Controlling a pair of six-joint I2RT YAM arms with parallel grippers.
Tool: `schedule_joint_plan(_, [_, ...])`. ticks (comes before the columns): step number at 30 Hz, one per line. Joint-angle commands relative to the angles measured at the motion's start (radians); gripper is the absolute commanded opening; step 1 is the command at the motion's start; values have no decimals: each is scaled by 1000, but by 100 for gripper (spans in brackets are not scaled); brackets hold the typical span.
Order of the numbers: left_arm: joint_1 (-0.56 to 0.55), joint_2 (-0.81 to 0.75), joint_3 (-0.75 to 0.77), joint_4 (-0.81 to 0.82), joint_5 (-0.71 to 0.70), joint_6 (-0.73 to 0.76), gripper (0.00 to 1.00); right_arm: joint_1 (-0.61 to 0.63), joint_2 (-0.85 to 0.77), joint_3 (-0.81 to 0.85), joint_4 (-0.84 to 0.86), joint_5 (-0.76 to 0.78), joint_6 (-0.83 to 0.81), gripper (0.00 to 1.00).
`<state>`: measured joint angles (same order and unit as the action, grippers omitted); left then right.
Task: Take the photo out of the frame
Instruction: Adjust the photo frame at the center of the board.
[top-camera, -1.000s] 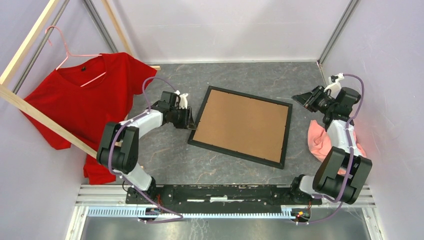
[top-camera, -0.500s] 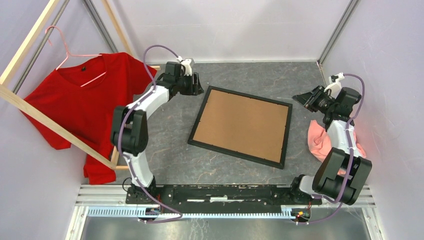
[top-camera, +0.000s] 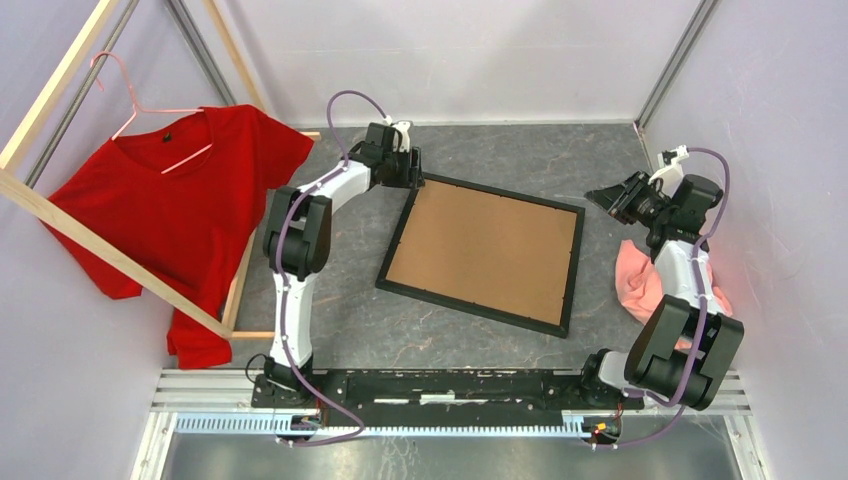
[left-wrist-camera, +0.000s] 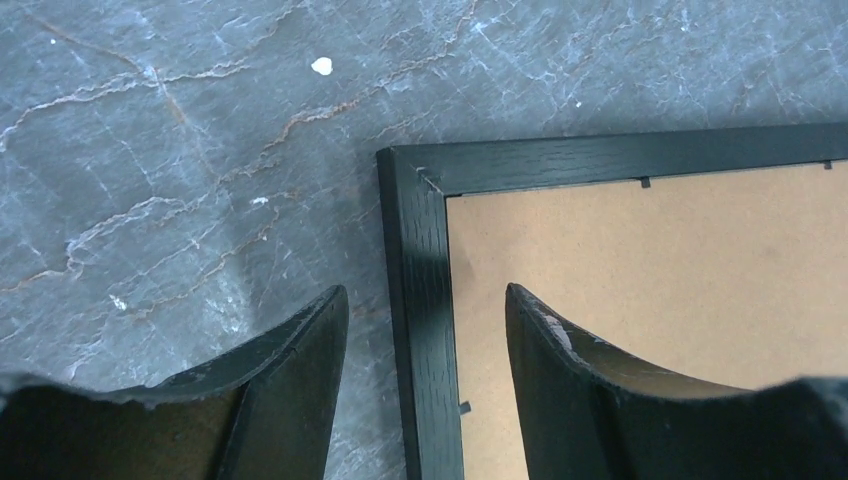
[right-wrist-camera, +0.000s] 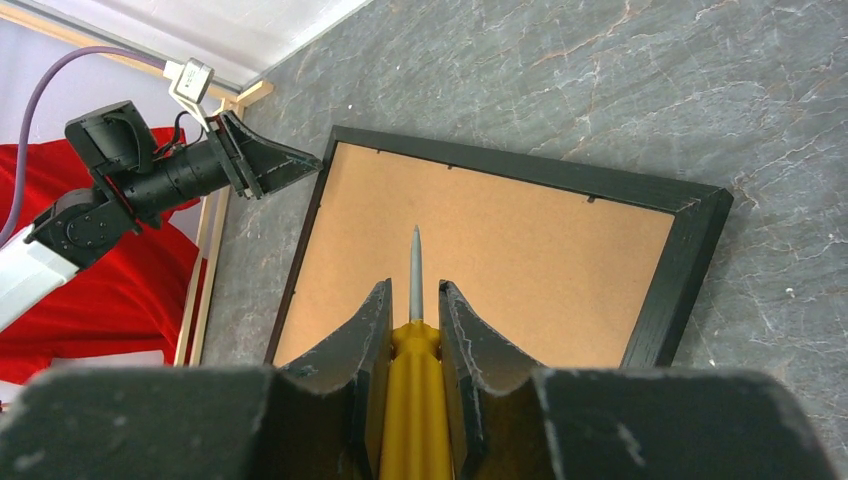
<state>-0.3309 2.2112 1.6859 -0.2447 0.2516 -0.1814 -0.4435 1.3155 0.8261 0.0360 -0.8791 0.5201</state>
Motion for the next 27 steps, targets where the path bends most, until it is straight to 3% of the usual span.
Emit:
schedule_joint_plan(1, [-2, 35, 64, 20, -64, -17, 65, -4, -26, 30, 19, -6, -18, 0])
schedule_joint_plan(13, [-2, 96, 76, 16, -64, -58, 58, -4, -26, 28, 18, 0, -18, 0])
schedule_joint_plan(17, [-2, 105, 75, 0, -70, -83, 43, -4, -27, 28, 18, 0, -18, 0])
schedule_joint_plan(18, [-2, 103, 61, -15, -109, -107, 29, -5, -26, 29, 18, 0, -18, 0])
schedule_joint_plan(19, [-2, 102, 58, -23, -124, -113, 26, -5, -25, 29, 18, 0, -18, 0])
schedule_joint_plan(23, [8, 83, 20, -30, -177, -159, 15, -5, -22, 30, 18, -3, -18, 0])
schedule_joint_plan(27, [38, 54, -36, -26, -196, -224, 13, -5, -22, 31, 16, -4, -18, 0])
